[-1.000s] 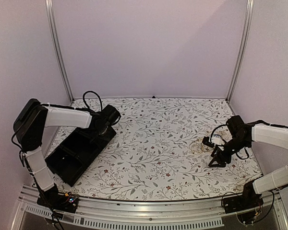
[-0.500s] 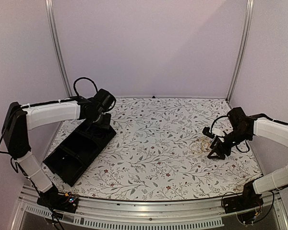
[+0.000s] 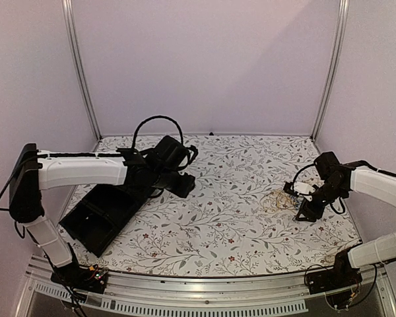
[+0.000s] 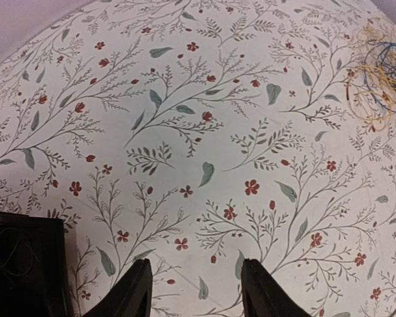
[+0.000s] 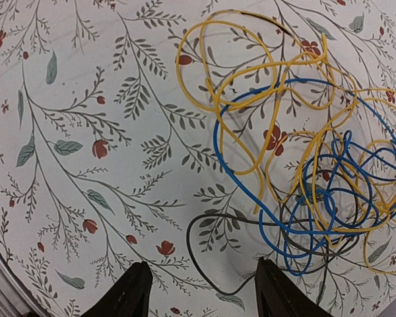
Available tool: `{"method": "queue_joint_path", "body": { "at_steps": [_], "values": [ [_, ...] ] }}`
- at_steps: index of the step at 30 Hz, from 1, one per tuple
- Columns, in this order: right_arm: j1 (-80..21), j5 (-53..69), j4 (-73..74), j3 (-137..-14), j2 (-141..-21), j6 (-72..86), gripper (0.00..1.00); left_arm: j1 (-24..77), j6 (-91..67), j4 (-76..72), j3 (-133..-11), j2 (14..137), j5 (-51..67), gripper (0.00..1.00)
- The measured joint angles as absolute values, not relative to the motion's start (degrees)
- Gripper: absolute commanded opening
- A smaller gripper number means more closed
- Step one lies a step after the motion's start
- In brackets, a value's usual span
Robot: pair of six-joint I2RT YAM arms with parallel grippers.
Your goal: Untangle the cables
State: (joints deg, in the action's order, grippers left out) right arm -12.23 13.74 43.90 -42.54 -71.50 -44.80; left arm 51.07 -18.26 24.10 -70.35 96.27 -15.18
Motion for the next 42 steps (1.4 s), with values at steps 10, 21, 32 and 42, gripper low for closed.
{"method": "queue_joint_path", "body": {
  "at_steps": [10,21,32,42],
  "values": [
    [-12.21,6.52,42.63,-39.66,-73.36,-45.6,0.59,54.85,-17.08,19.68,-70.41,103.31,-9.8,0.46],
    [-13.26,7.68,42.81,-40.16,-76.03,-46.59,0.0,55.61,-15.49,12.67,-72.14,103.57,-5.98,0.46],
    [-21.37,23.42,60.18,-65.12,-64.1,-44.34,0.0,59.13,-8.99,-1.87,-72.97,103.88,-2.7,0.57],
    [-21.5,36.75,67.96,-78.76,-71.92,-45.25,0.0,62.24,-6.37,-24.1,-65.23,100.82,7.31,0.63]
  ]
}}
